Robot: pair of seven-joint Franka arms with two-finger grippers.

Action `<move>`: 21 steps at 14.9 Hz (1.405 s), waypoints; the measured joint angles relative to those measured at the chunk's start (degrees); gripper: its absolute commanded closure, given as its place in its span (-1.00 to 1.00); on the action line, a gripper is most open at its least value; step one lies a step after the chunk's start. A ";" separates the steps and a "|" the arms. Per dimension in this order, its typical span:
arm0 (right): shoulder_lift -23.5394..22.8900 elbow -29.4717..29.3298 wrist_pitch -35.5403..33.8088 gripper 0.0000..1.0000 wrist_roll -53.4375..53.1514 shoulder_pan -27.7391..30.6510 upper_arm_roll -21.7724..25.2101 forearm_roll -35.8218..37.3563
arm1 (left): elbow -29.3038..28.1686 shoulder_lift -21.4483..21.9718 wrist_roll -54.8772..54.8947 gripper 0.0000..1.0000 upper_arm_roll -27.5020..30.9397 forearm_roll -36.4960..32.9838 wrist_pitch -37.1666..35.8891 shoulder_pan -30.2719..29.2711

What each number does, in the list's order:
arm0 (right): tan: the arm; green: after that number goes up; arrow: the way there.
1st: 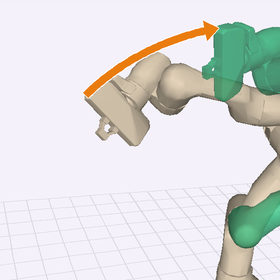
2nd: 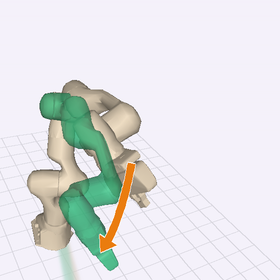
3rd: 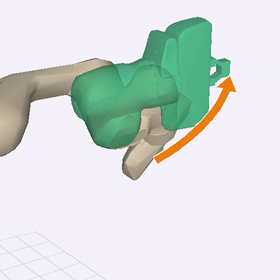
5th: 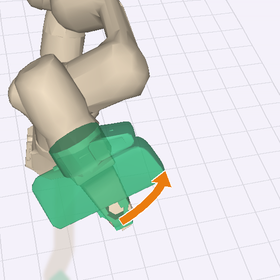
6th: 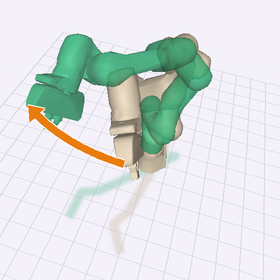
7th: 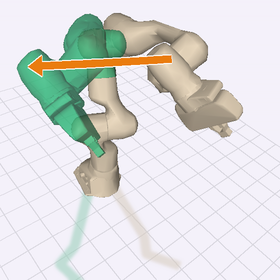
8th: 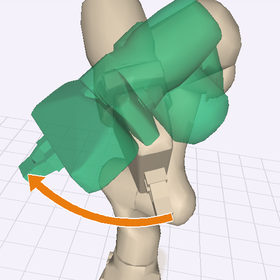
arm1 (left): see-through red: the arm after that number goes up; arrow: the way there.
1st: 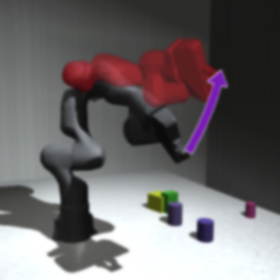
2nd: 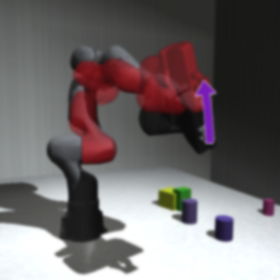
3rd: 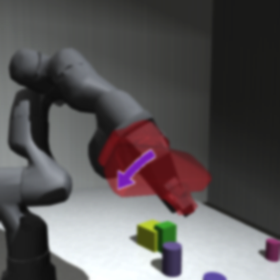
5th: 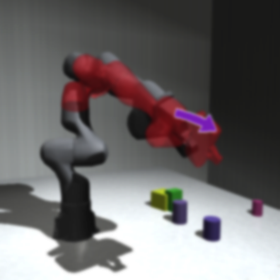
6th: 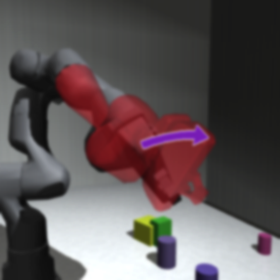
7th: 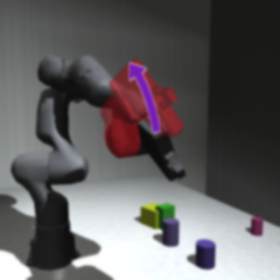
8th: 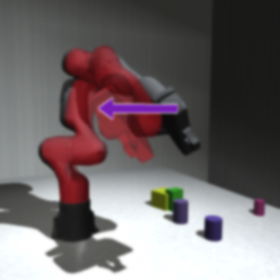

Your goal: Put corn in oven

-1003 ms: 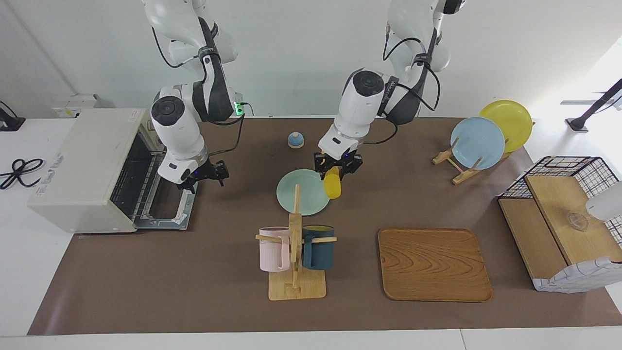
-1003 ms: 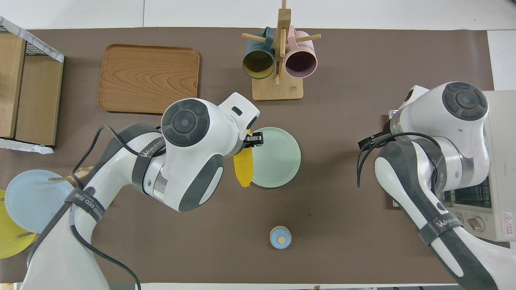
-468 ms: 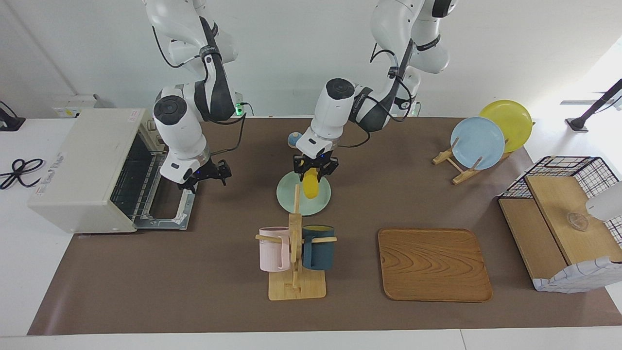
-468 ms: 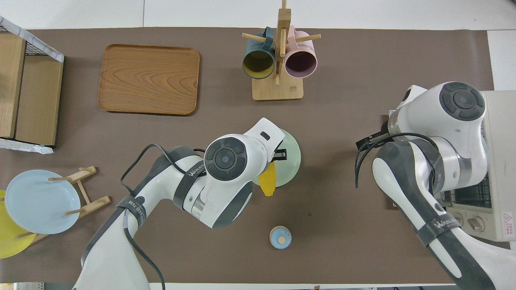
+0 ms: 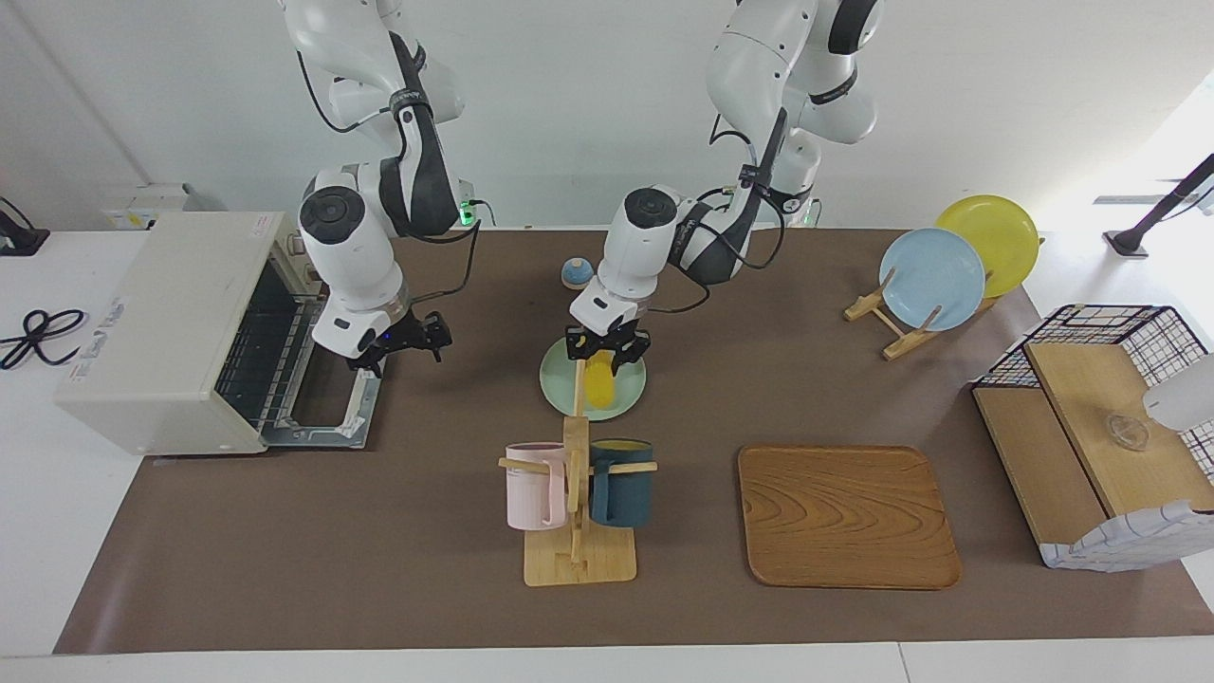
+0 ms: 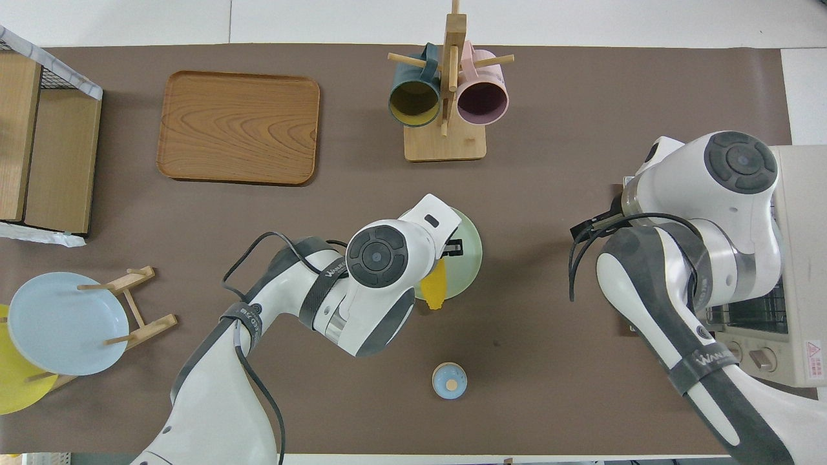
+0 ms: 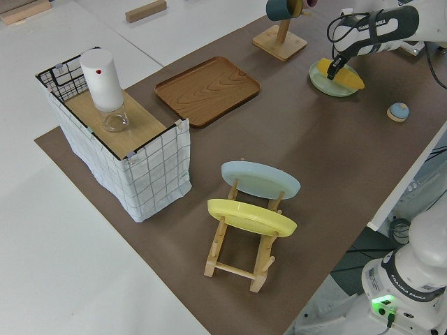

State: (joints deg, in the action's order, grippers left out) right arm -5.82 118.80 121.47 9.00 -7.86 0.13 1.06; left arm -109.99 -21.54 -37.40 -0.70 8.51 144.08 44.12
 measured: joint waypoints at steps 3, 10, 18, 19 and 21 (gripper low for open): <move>0.00 0.00 -0.19 -1.00 0.09 -0.01 -0.05 0.00 | 0.00 -0.03 0.16 -1.00 0.02 -0.13 -0.01 0.04; 0.00 -0.20 -1.96 -1.00 0.42 0.19 -0.01 -5.05 | 4.52 5.00 5.23 -1.00 1.71 -0.42 -13.98 -4.26; -2.59 -13.19 -5.67 -1.00 -19.39 -16.47 -1.03 -6.46 | 11.95 10.50 21.89 -1.00 2.38 -0.59 -30.47 -21.99; -4.35 -15.90 -6.99 -1.00 -23.90 -19.28 -1.11 -5.09 | 12.73 10.53 23.99 -1.00 2.43 -0.83 -31.51 -24.41; -9.71 -22.55 -9.44 -1.00 -29.31 -23.48 -1.14 -2.57 | 13.84 10.85 26.44 -1.00 2.52 -2.73 -32.83 -28.58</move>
State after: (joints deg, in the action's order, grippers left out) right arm -15.53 96.25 112.03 -20.31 -31.33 -1.01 -1.50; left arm -96.14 -10.69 -10.96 1.81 5.78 111.26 15.54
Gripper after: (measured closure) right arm 0.000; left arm 0.000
